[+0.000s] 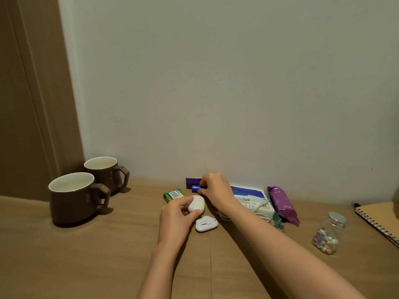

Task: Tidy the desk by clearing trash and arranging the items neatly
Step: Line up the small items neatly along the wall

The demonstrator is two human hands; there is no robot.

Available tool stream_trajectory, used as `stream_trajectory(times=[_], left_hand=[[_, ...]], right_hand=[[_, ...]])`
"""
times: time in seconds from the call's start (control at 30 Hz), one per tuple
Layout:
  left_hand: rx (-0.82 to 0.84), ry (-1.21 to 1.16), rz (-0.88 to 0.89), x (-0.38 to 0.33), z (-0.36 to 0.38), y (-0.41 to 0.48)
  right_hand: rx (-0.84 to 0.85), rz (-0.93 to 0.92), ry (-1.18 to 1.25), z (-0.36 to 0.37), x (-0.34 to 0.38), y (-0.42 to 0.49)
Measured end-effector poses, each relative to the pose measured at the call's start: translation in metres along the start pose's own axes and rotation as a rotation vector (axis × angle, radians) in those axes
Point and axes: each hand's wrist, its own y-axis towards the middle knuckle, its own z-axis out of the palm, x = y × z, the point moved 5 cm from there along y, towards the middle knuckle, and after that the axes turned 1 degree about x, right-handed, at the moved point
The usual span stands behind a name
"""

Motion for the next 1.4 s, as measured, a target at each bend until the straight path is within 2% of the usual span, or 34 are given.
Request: stream_trajectory(times=[0.1,0.17,0.27,0.33,0.4,0.5,0.63,0.7,0.77,0.83,0.9,1.17,1.4], left_hand=[[-0.042,0.007,-0.011,-0.003,-0.006,0.001],[-0.164,0.044,0.004,-0.005,-0.018,0.002],[-0.313,0.170,0.015,-0.002,-0.032,0.006],[-0.280,0.249,-0.038,0.006,-0.032,0.010],[-0.185,0.299,-0.080,0.011,-0.027,0.014],[-0.066,0.373,-0.083,0.014,-0.020,0.018],[0.010,0.435,-0.101,0.019,-0.017,0.024],[0.013,0.450,-0.100,0.019,-0.016,0.027],[0.003,0.450,-0.090,0.019,-0.016,0.029],[-0.002,0.445,-0.085,0.020,-0.016,0.030],[-0.003,0.440,-0.085,0.021,-0.016,0.032],[0.056,0.344,-0.090,0.015,-0.003,0.050],[0.061,0.318,-0.143,0.013,0.011,0.064]], right_hand=[[-0.021,0.018,0.070,-0.008,0.000,-0.002],[-0.016,0.021,0.173,-0.019,0.003,-0.006],[0.142,-0.071,0.261,-0.029,0.019,-0.022],[0.234,-0.180,0.157,-0.029,0.029,-0.038],[0.240,-0.247,-0.015,-0.026,0.034,-0.049],[0.212,-0.242,-0.078,-0.025,0.031,-0.051],[0.245,-0.219,-0.099,-0.028,0.020,-0.041],[0.174,-0.135,-0.020,-0.032,0.014,-0.032],[0.025,0.006,0.050,-0.037,0.004,-0.021],[-0.081,0.130,0.054,-0.035,-0.006,-0.012],[-0.119,0.205,0.011,-0.027,-0.011,-0.006],[-0.245,0.241,-0.126,-0.012,-0.007,-0.001],[-0.278,0.230,-0.200,-0.008,-0.004,0.004]])
